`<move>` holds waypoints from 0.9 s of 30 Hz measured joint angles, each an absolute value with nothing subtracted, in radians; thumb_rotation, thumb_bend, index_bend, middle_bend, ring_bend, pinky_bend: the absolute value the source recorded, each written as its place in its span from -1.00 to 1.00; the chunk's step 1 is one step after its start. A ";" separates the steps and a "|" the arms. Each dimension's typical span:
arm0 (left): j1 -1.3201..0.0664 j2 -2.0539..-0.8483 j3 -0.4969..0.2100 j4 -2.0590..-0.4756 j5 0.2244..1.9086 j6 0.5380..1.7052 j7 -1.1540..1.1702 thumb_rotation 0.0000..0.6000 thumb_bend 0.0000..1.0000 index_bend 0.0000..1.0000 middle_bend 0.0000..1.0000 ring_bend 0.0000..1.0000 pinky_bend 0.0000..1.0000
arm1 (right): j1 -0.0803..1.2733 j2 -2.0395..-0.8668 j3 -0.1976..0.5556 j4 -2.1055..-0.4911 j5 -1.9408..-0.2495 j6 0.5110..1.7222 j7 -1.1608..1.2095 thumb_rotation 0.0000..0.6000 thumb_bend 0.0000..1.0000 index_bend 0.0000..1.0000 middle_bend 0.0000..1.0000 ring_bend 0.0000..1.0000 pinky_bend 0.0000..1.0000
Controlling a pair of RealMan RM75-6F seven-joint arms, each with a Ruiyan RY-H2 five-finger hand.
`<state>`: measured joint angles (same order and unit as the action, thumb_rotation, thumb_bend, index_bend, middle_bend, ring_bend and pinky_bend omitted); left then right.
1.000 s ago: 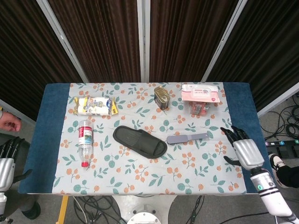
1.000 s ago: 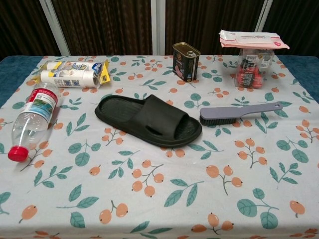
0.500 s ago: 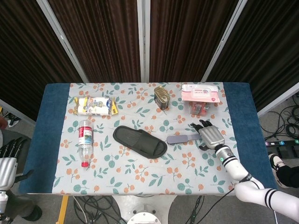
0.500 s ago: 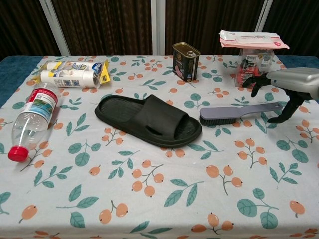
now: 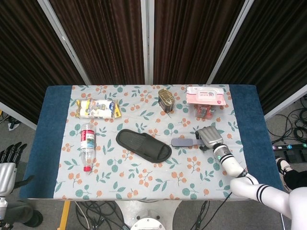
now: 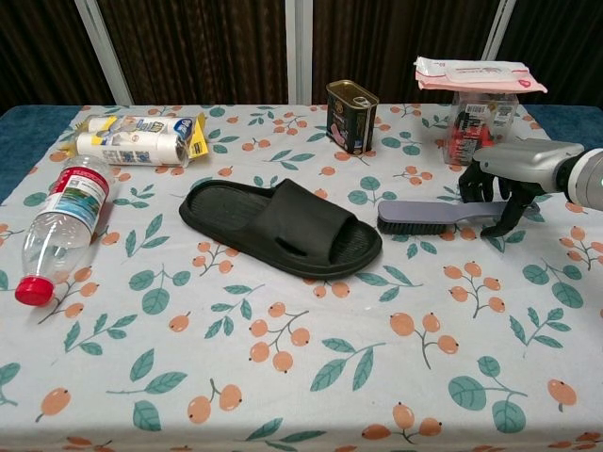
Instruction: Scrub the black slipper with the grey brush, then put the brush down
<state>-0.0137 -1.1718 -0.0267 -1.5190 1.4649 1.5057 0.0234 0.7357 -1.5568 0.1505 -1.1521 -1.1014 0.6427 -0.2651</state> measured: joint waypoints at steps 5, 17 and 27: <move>-0.010 -1.175 -0.026 -1.511 1.463 1.509 0.016 1.00 -0.68 -0.68 -0.65 -0.80 -0.70 | 0.746 -1.563 0.146 -1.136 -1.087 0.631 -0.256 1.00 -0.75 0.22 0.10 -0.04 0.13; -0.003 -1.178 -0.029 -1.497 1.463 1.523 -0.005 1.00 -0.72 -0.68 -0.65 -0.80 -0.70 | 0.769 -1.573 0.145 -1.129 -1.073 0.614 -0.218 1.00 -0.66 0.69 0.51 0.59 0.96; -0.046 -1.169 -0.053 -1.497 1.504 1.518 -0.046 1.00 -0.74 -0.68 -0.65 -0.80 -0.70 | 0.761 -1.547 0.160 -1.167 -1.113 0.669 -0.152 1.00 -0.58 1.00 0.91 1.00 1.00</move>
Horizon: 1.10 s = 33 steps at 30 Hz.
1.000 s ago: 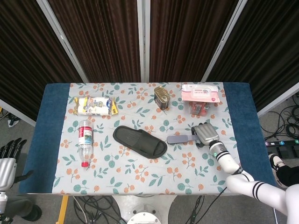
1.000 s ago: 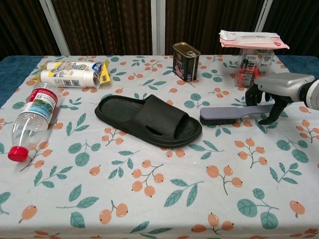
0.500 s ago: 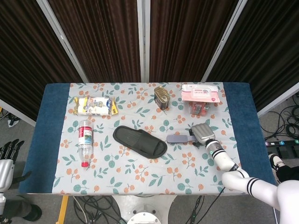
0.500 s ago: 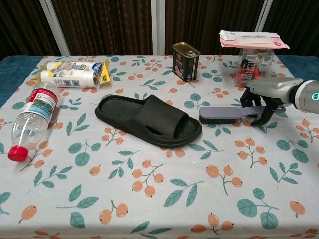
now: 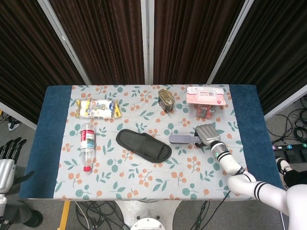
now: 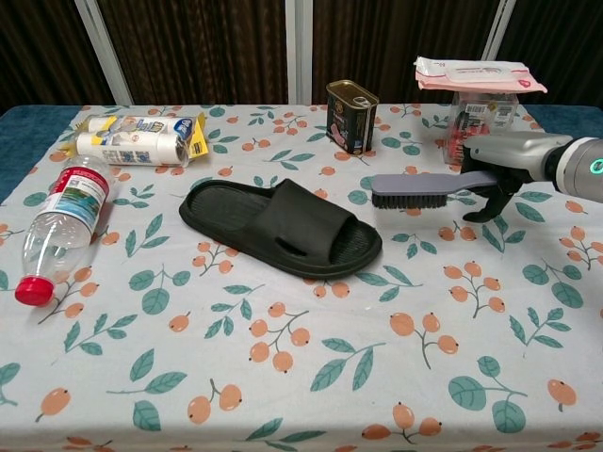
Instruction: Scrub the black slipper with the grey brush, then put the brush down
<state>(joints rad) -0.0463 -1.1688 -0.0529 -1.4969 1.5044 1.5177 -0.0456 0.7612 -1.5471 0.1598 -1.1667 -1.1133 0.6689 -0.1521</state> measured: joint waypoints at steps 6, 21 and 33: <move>-0.136 -1.146 -0.074 -1.517 1.576 1.471 -0.064 1.00 -0.68 -0.67 -0.65 -0.80 -0.70 | 0.751 -1.462 0.175 -1.266 -1.180 0.728 -0.108 1.00 -0.52 1.00 0.94 1.00 1.00; -0.590 -1.231 -0.129 -1.459 1.640 0.938 -0.185 1.00 -0.48 -0.68 -0.65 -0.80 -0.70 | 0.792 -1.259 0.212 -1.538 -1.136 0.769 -0.266 1.00 -0.33 1.00 0.96 1.00 1.00; -0.850 -1.527 -0.124 -1.158 1.580 0.666 -0.222 1.00 -0.48 -0.71 -0.71 -0.82 -0.70 | 0.883 -1.361 0.193 -1.509 -0.992 0.762 -0.419 1.00 -0.33 1.00 0.96 1.00 1.00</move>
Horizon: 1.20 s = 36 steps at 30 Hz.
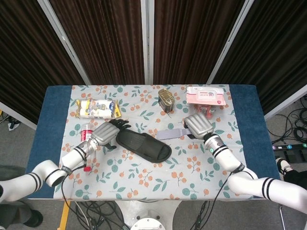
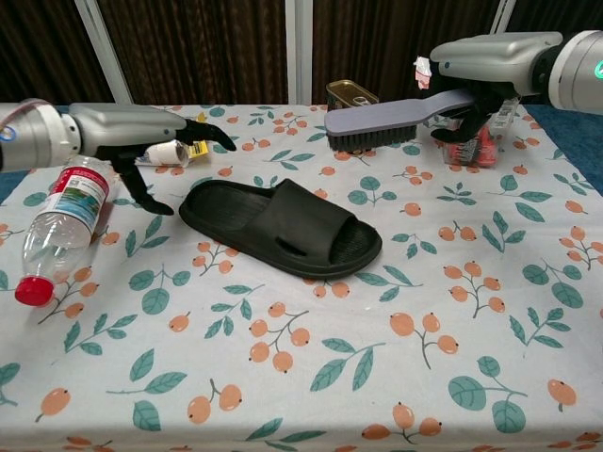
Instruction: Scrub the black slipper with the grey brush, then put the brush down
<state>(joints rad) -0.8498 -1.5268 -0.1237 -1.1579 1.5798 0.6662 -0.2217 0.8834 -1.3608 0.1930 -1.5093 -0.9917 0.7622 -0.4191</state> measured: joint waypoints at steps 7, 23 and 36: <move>-0.910 -1.591 -0.106 -1.101 1.553 0.604 -0.255 1.00 -0.48 -0.71 -0.71 -0.82 -0.70 | 0.914 -1.425 0.177 -1.464 -0.976 0.765 -0.442 1.00 -0.33 1.00 0.96 1.00 1.00; -0.959 -1.716 -0.075 -0.949 1.528 0.616 -0.357 1.00 -0.49 -0.28 -0.19 -0.55 -0.64 | 0.925 -1.595 0.143 -1.283 -1.091 0.797 -0.384 1.00 -0.33 1.00 0.96 1.00 1.00; -0.969 -1.711 -0.047 -0.946 1.530 0.648 -0.364 1.00 -0.50 -0.27 -0.18 -0.55 -0.64 | 0.911 -1.625 0.038 -1.216 -1.232 0.759 -0.354 1.00 -0.33 1.00 0.97 1.00 1.00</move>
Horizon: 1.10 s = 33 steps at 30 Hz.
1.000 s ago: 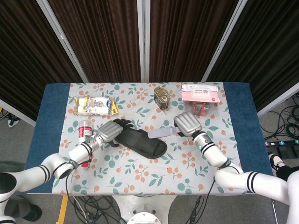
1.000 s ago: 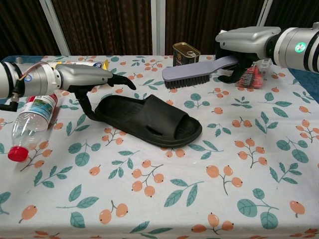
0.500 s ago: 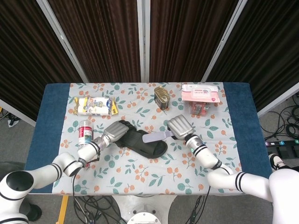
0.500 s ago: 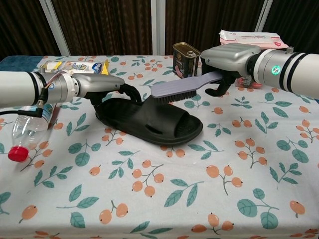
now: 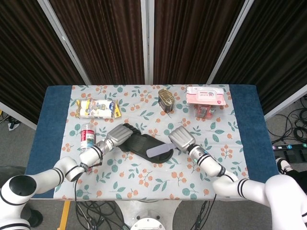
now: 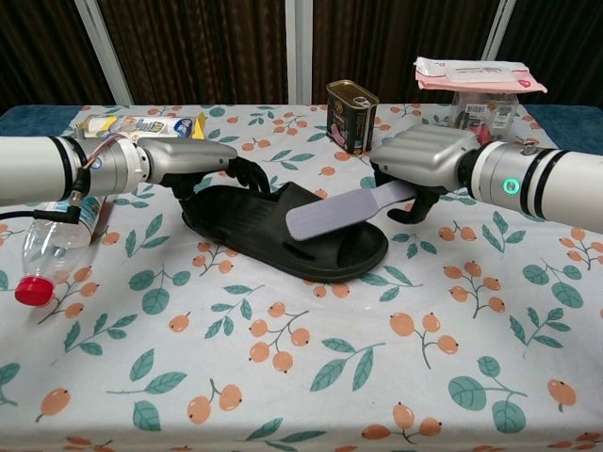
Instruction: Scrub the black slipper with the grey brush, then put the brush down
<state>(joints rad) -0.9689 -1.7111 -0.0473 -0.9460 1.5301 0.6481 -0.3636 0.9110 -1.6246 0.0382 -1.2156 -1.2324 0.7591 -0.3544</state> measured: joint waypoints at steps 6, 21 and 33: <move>-0.971 -1.709 -0.039 -0.943 1.527 0.655 -0.352 1.00 -0.49 -0.27 -0.18 -0.55 -0.64 | 0.890 -1.554 0.024 -1.286 -1.294 0.779 -0.285 1.00 -0.33 1.00 0.97 1.00 1.00; -0.969 -1.697 -0.035 -0.965 1.500 0.663 -0.303 1.00 -0.50 -0.27 -0.18 -0.55 -0.64 | 0.935 -1.685 0.081 -1.105 -1.325 0.738 -0.224 1.00 -0.33 1.00 0.97 1.00 1.00; -0.970 -1.693 -0.033 -0.975 1.491 0.668 -0.278 1.00 -0.50 -0.27 -0.18 -0.55 -0.64 | 0.890 -1.555 0.059 -1.242 -1.398 0.819 -0.149 1.00 -0.33 1.00 0.97 1.00 1.00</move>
<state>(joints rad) -0.9703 -1.6928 -0.0332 -0.9755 1.4906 0.6685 -0.2778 0.8897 -1.5546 0.0587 -1.2422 -1.3983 0.8195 -0.1490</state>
